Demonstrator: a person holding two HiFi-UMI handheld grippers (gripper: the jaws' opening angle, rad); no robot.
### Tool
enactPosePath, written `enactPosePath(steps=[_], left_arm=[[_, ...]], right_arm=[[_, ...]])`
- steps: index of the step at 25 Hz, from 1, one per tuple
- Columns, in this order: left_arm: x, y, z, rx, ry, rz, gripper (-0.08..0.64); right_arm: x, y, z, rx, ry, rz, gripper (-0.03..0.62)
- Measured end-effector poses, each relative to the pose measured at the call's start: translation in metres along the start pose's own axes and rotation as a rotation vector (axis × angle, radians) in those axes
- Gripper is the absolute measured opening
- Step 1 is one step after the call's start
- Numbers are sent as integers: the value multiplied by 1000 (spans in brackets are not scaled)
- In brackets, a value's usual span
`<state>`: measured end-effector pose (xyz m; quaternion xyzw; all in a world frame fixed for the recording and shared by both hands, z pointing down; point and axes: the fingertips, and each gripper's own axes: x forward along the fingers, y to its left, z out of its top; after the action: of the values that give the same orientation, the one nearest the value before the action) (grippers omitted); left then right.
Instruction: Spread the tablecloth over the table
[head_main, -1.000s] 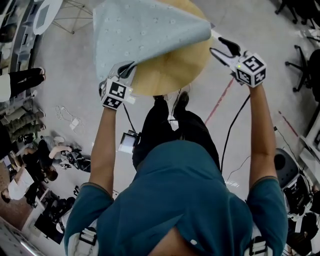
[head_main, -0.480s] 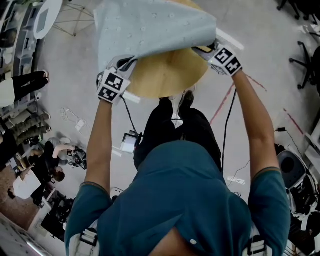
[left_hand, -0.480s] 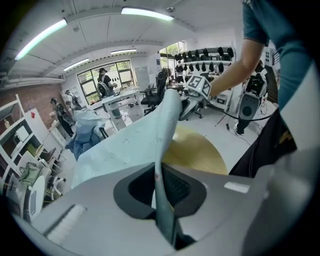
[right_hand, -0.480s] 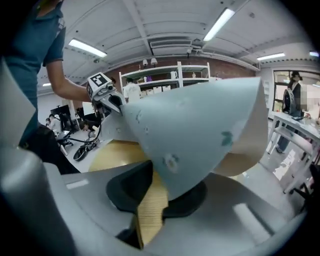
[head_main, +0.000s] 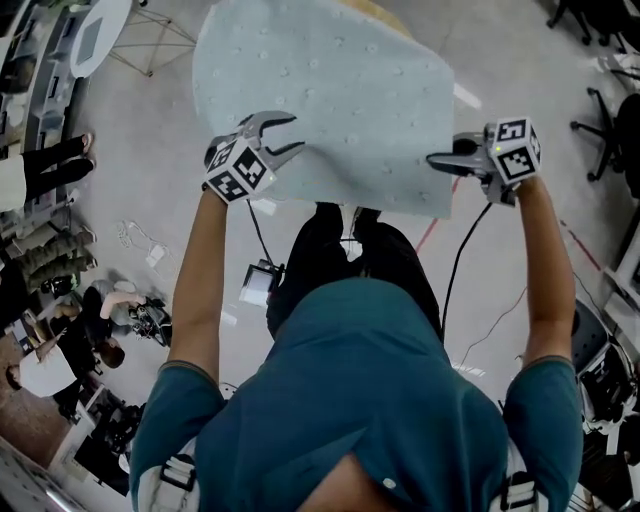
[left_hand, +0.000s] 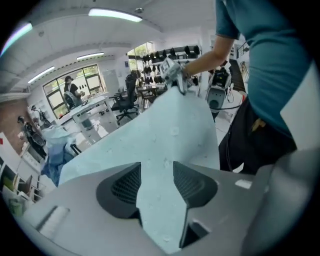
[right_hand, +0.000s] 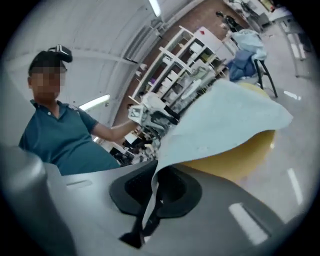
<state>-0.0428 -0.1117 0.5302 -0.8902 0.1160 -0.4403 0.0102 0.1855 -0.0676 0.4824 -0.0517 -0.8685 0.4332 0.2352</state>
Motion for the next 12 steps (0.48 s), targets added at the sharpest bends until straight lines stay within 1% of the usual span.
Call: enactPosePath(steps=[1,2,4,5,7,9,11,12], left_arm=[[1,-3,4,-29,-37,2,201],[2,-2,6,-74,-73,15,196],[6,1,-6,-190,-123,45,175],[9,2,-18,-249,-133,56,173],[14,-3,-42,-345,-135,71,171],[21,-11,-59,-402,-128,78,161],[31,-17,-70,-455,-129,83,151],[36,-17,-76,-489,-131,86,147]], right_arm=[[-2,-20,-26,53,41,-59,12],[-3,-43,-52,111,63,-123,12],[-2,-86,-97,228,47,-233,17],[2,-100,-115,277,31,-271,21],[15,-118,-142,357,10,-323,31],[26,-125,-159,392,19,-360,48],[30,-126,-172,397,54,-364,62],[29,-124,-177,405,74,-350,76]])
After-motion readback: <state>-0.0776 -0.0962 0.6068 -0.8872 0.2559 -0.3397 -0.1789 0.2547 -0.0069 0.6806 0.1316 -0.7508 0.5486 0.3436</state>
